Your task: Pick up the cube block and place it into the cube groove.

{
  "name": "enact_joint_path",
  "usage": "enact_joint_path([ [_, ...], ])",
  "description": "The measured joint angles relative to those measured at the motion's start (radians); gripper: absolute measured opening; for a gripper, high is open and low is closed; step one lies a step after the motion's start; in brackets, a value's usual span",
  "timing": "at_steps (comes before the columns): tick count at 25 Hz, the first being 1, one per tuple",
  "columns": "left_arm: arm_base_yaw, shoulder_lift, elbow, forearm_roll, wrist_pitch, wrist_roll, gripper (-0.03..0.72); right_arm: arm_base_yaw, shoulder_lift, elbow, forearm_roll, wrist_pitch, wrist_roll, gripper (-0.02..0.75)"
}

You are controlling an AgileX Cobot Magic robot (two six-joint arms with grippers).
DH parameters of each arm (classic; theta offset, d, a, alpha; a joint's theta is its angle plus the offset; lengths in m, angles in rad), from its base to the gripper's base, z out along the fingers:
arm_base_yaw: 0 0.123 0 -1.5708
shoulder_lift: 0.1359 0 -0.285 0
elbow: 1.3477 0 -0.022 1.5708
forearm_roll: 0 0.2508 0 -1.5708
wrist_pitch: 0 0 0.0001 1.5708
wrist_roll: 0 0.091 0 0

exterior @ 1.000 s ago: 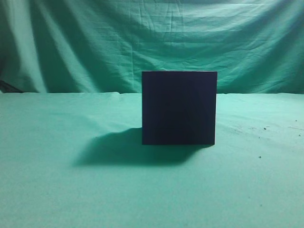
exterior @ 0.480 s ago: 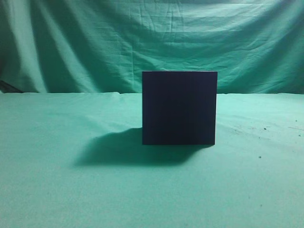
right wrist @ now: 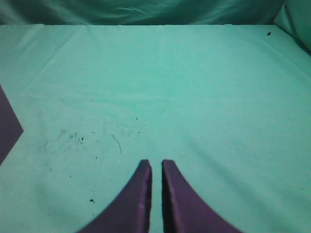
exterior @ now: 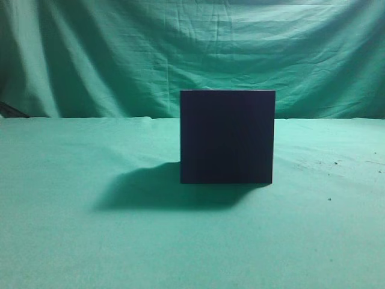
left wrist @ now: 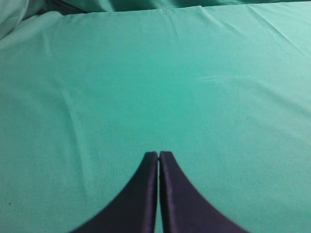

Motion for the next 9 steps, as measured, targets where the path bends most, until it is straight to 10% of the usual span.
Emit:
enact_joint_path([
  [9,0.0,0.0,0.0,0.0,0.0,0.0,0.0,0.0,0.0,0.001,0.001,0.0,0.0,0.052],
])
